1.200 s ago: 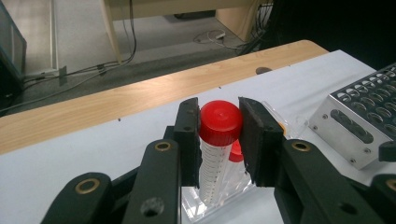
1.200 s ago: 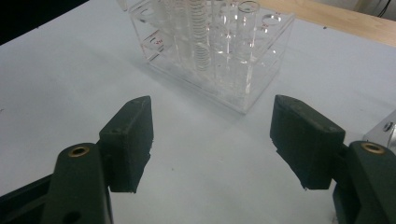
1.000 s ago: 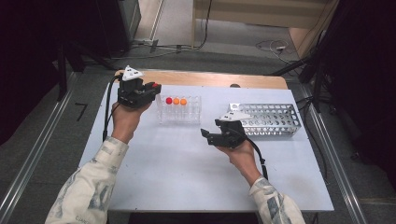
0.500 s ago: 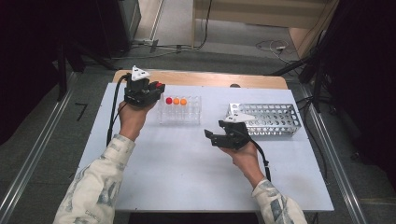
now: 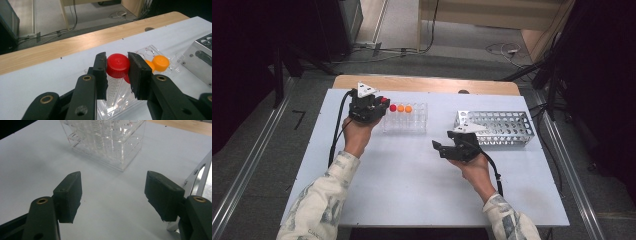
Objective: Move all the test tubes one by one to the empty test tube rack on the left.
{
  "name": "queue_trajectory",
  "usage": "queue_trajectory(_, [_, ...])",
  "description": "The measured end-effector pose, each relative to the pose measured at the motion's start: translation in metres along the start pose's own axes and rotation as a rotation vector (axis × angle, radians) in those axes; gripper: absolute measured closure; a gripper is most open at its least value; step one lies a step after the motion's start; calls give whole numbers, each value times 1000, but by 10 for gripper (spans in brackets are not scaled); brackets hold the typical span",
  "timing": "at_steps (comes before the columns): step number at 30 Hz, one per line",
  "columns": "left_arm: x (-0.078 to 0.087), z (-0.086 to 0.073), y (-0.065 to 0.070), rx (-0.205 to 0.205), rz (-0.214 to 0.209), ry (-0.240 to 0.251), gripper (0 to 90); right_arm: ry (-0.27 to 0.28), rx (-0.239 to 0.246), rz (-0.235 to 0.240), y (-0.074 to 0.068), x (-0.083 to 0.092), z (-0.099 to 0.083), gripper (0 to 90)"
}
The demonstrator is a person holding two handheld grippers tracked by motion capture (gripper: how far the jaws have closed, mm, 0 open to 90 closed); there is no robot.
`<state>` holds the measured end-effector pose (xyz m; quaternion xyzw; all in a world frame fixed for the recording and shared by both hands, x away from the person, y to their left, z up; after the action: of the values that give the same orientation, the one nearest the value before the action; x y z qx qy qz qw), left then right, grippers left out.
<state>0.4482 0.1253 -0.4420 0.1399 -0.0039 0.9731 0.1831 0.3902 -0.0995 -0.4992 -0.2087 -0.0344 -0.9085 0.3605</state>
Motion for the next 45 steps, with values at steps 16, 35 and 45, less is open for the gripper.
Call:
queue_trajectory(16, [1, -8, 0, 34, 0, -9, 630, -6, 0, 1, 0, -1, -4, 286])
queue_trajectory(35, [24, -17, 3, 66, -2, -5, 320, -4, -7, -6, 3, 1, -4, 285])
queue_trajectory(45, [40, -38, 2, 98, -5, 0, 255, 0, -1, -23, 7, 6, -4, 281])
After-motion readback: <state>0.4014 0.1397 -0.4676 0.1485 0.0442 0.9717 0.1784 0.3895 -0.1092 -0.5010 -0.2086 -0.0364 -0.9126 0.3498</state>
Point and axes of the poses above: each handheld gripper's, and its own axes: x roughly backward along the jaws, z roughly out of its top, y roughly to its right, the point moved 9 cm from there along -x, roughly forward along the jaws, and after that the axes turned 12 degrees about y, right-handed, at the moved point
